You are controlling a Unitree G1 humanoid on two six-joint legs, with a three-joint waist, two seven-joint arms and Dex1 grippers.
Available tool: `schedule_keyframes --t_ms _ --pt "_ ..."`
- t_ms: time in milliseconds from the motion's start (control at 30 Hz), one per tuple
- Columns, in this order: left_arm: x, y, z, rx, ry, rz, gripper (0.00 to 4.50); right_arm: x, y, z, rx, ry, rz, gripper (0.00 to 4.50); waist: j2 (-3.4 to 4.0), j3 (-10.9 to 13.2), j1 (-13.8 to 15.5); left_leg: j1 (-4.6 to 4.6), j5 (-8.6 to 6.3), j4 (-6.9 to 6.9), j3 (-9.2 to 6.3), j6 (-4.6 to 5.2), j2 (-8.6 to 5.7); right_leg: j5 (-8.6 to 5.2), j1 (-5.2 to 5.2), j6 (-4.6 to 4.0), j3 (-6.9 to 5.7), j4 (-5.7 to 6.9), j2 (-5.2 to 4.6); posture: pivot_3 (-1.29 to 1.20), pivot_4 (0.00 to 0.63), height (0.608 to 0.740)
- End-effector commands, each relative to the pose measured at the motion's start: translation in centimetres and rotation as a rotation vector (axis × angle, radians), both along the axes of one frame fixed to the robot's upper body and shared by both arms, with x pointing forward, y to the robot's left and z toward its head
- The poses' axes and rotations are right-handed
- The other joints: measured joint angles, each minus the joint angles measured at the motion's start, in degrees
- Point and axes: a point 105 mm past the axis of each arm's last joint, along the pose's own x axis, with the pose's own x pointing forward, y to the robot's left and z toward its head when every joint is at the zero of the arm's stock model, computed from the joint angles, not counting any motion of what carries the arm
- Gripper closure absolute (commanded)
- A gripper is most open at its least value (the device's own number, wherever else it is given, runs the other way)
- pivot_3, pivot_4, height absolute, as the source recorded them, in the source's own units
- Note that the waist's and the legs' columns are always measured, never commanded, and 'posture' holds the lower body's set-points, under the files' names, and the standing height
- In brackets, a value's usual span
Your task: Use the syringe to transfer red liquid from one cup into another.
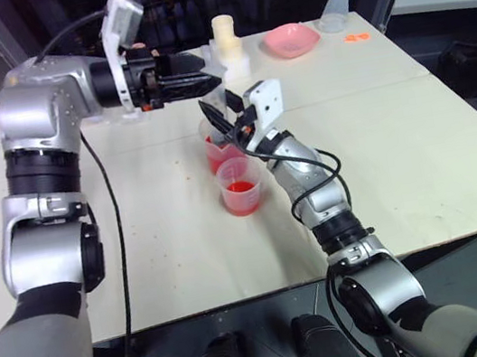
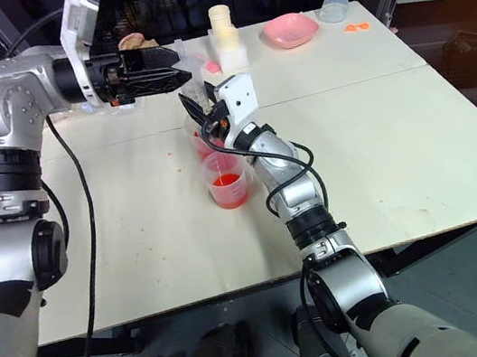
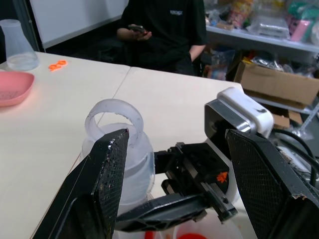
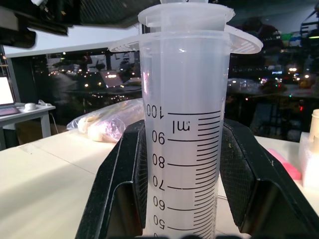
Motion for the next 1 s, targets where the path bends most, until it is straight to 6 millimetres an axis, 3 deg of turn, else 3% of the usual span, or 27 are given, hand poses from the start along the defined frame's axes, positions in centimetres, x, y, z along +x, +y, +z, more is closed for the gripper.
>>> schedule_keyframes --t_ms 33,367,767,1000 --pt "-0.1 -0.6 1.5 -0.024 -0.052 -0.008 1.25 -0.7 0.6 2.0 0.020 -0.070 0.021 3.07 0.00 0.00 0.01 0.00 0.00 0.00 0.00 0.00 0.00 0.00 0.00 0.00 0.00 0.00 0.00 0.00 0.150 0.740" --pt "0.5 -2.2 1.2 -0.059 -0.036 -0.012 1.25 -1.0 0.9 1.5 0.004 -0.062 0.032 3.07 0.00 0.00 0.02 0.00 -0.01 0.00 0.00 0.01 0.00 0.00 0.01 0.00 0.00 0.00 0.00 0.00 0.150 0.740" --pt "1.2 -2.2 1.0 -0.068 -0.032 0.032 4.28 -0.9 1.2 0.9 0.006 -0.039 0.031 3.07 0.00 0.00 0.01 0.00 -0.01 0.00 0.00 0.01 0.00 0.00 0.00 0.00 0.00 0.00 0.00 0.00 0.150 0.740" --pt "1.4 -2.0 2.0 -0.108 -0.050 0.050 4.28 -0.9 1.3 0.1 0.001 -0.012 0.036 3.07 0.00 0.00 0.02 0.00 -0.01 0.00 0.00 0.01 -0.01 0.00 0.00 0.00 0.00 0.00 0.00 0.00 0.150 0.740"
